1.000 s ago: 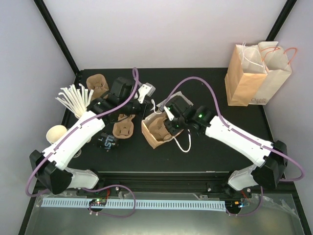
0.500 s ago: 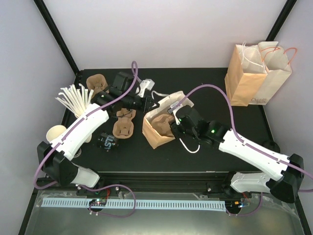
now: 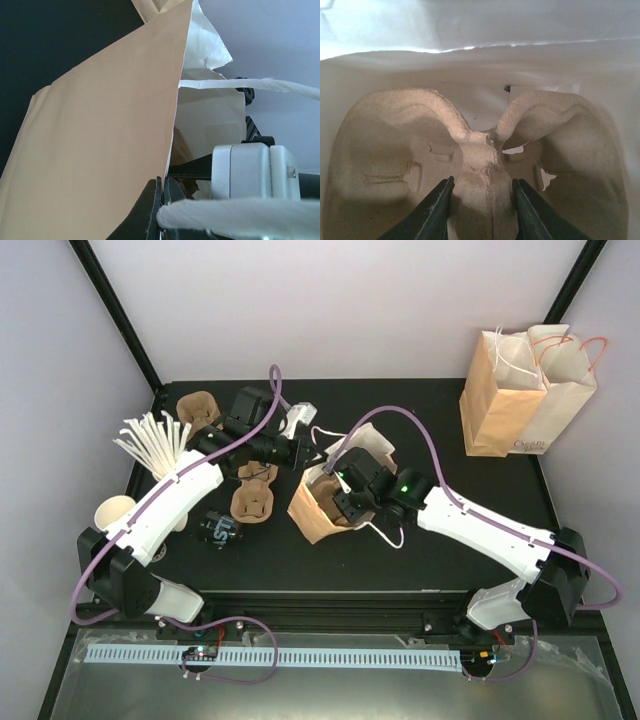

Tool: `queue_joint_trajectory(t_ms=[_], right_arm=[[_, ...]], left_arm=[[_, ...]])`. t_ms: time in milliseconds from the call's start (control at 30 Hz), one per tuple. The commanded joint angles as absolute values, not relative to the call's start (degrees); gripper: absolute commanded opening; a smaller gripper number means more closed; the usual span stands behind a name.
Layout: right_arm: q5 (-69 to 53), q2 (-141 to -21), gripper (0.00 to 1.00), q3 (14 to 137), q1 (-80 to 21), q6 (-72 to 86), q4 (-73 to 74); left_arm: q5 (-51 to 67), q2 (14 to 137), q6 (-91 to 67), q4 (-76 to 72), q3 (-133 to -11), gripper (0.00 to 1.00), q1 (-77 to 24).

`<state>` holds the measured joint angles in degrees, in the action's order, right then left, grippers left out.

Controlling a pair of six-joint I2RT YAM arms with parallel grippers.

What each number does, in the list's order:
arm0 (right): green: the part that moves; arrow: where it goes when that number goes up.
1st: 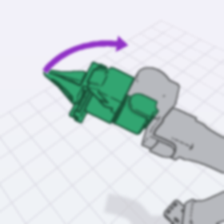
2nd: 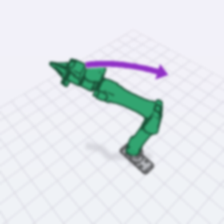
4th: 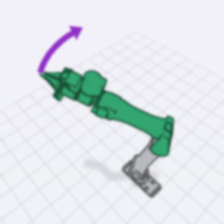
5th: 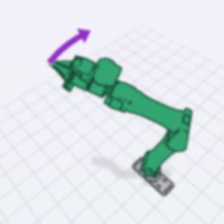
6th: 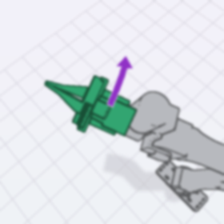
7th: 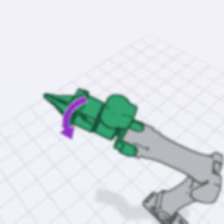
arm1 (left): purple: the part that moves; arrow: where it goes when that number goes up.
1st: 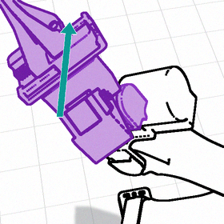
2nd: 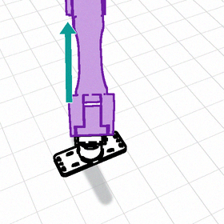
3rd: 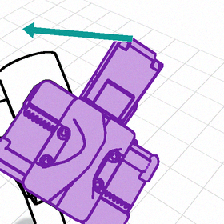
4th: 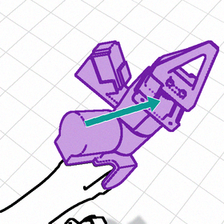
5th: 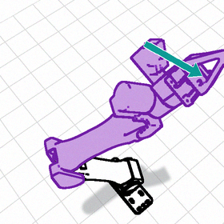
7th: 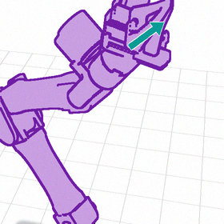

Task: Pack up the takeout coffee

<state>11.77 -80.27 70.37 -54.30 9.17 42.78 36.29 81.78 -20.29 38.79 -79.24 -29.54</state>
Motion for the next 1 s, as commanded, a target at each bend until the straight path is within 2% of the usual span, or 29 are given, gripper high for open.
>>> queue_joint_trajectory(t_ms=[0, 267, 500, 967], right_arm=[[8.37, -82.15, 0.33, 71.98, -54.67, 7.21, 48.8], [4.13, -88.49, 0.34, 79.38, -54.67, 5.73, 57.3], [3.41, -92.26, 0.34, 82.48, -54.67, 4.95, 57.29], [12.18, -95.71, 0.34, 74.26, -54.15, 3.83, 55.15]], left_arm=[[37.53, 82.52, -21.61, 39.89, -79.41, 0.01, -29.11], [37.24, 81.01, -19.6, 39.71, -79.19, 0.02, -29.74], [37.57, 79.96, -18.86, 39.17, -77.91, 0.01, -30.57], [35.24, 80.75, -13.9, 43.26, -82.08, 0.02, -30.37]])
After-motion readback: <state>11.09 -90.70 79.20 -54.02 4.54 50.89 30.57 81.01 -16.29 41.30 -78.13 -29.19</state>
